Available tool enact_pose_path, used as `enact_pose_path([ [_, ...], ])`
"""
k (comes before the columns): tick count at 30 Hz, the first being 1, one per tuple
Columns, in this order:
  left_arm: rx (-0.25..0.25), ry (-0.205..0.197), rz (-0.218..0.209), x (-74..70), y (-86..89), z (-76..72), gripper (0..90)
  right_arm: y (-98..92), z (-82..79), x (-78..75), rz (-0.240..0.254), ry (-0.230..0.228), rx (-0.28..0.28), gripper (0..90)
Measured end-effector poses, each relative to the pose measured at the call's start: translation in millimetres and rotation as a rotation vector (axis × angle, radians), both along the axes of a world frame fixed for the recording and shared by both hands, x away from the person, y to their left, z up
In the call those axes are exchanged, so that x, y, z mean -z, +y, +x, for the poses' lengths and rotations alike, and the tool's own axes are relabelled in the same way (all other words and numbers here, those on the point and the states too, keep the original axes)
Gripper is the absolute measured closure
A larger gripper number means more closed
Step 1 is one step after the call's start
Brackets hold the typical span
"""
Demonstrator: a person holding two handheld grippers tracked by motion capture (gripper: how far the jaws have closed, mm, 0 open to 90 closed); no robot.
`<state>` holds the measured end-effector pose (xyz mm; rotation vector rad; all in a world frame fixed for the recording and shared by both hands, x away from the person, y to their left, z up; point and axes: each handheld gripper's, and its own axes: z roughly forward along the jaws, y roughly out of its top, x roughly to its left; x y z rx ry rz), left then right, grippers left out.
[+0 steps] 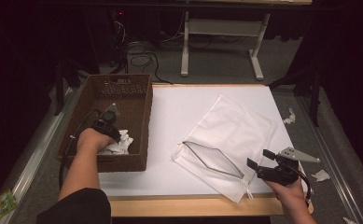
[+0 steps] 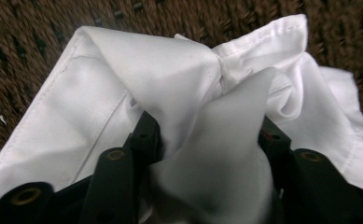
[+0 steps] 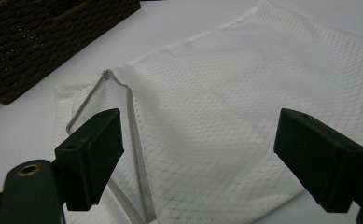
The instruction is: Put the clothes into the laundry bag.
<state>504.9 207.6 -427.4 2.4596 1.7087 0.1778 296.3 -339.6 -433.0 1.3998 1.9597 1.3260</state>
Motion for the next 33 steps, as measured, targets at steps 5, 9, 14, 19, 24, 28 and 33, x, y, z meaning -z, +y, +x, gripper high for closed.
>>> enact_pose_path([
  [5,0.025,-0.085,-0.069,-15.5,1.3,-6.8,59.5,-1.8,-0.6,-1.1,0.002,-0.005,0.005,16.7],
  [9,0.030,-0.194,-0.117,-31.9,5.3,-16.8,60.9,-2.0,-0.3,-0.8,0.001,-0.005,0.006,16.7],
  [14,0.009,-0.419,-0.183,-58.3,13.6,-36.1,61.1,-2.0,-2.2,-2.7,0.004,-0.015,0.006,16.7],
  [19,0.002,-0.581,-0.204,-71.4,17.8,-54.8,61.2,-1.6,-2.5,-3.5,0.007,-0.017,0.006,16.8],
  [24,0.000,-0.717,-0.209,-79.5,22.5,-69.9,61.8,-1.9,-3.7,-3.2,0.010,-0.017,0.009,16.9],
  [28,-0.006,-0.841,-0.257,-86.9,22.0,-86.6,61.8,-2.0,-3.6,-2.6,0.011,-0.020,0.009,17.0],
  [33,-0.035,-1.038,-0.237,-87.0,17.5,-105.4,62.2,-0.1,-2.9,-0.9,0.007,-0.017,0.003,17.5],
])
